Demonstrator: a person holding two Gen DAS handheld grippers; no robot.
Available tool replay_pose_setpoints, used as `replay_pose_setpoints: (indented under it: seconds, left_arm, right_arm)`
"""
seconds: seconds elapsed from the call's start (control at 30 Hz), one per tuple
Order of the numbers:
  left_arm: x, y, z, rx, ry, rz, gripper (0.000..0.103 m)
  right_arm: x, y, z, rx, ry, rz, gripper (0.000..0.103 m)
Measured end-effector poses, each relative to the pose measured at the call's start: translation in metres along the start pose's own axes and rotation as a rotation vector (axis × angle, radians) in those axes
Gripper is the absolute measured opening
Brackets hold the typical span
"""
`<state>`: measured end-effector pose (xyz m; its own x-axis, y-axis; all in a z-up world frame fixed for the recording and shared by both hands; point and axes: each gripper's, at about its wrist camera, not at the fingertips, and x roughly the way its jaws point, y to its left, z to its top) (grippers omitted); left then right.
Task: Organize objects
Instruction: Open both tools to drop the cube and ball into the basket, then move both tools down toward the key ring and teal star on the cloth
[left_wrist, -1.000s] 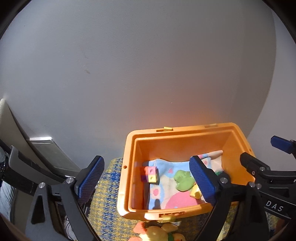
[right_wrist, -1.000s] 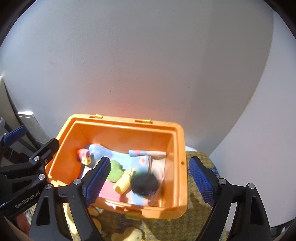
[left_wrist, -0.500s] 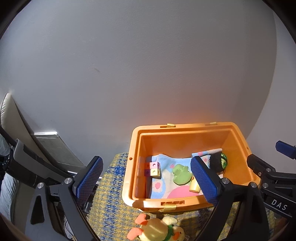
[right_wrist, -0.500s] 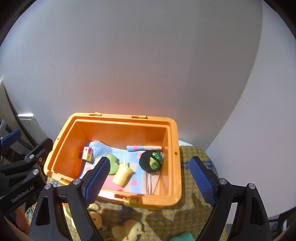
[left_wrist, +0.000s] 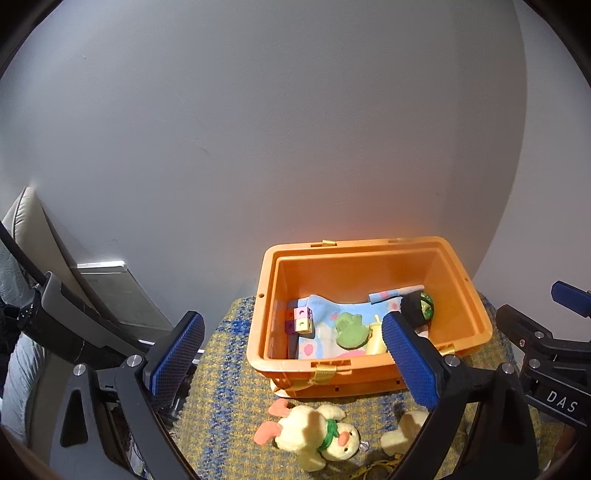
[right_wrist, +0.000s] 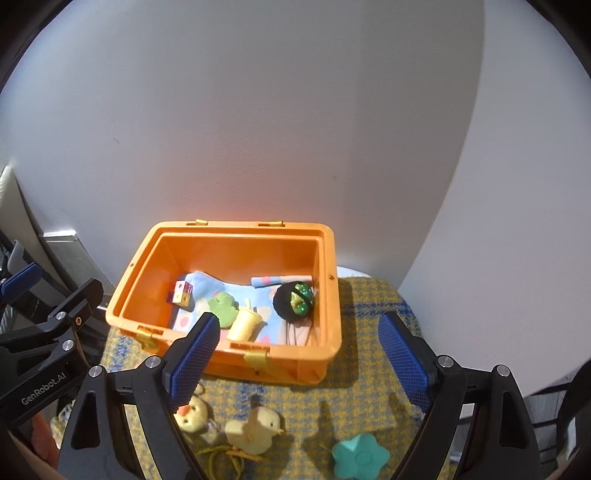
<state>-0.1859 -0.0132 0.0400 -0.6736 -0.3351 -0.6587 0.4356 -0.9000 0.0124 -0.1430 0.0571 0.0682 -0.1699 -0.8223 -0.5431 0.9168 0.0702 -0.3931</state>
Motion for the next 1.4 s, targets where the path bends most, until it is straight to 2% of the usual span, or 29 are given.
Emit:
replay_pose_setpoints:
  seconds: [0.5,0.9,1.4]
  left_arm:
    - [-0.031,-0.012,-0.038,-0.013,0.015,-0.017,0.099]
    - [-0.025,-0.037,-0.083,0.008,0.077,-0.044,0.099]
    - [-0.013,-0.044,-0.142,-0.02,0.127,-0.057,0.099]
  right_arm:
    - [-0.033,-0.021,-0.045,0.055,0.022,-0.028,0.088]
    - [-0.03,-0.046,-0.094,0.081,0.084,-0.057,0.088]
    - [-0.018,-0.049,-0.143,0.065,0.135,-0.078,0.088]
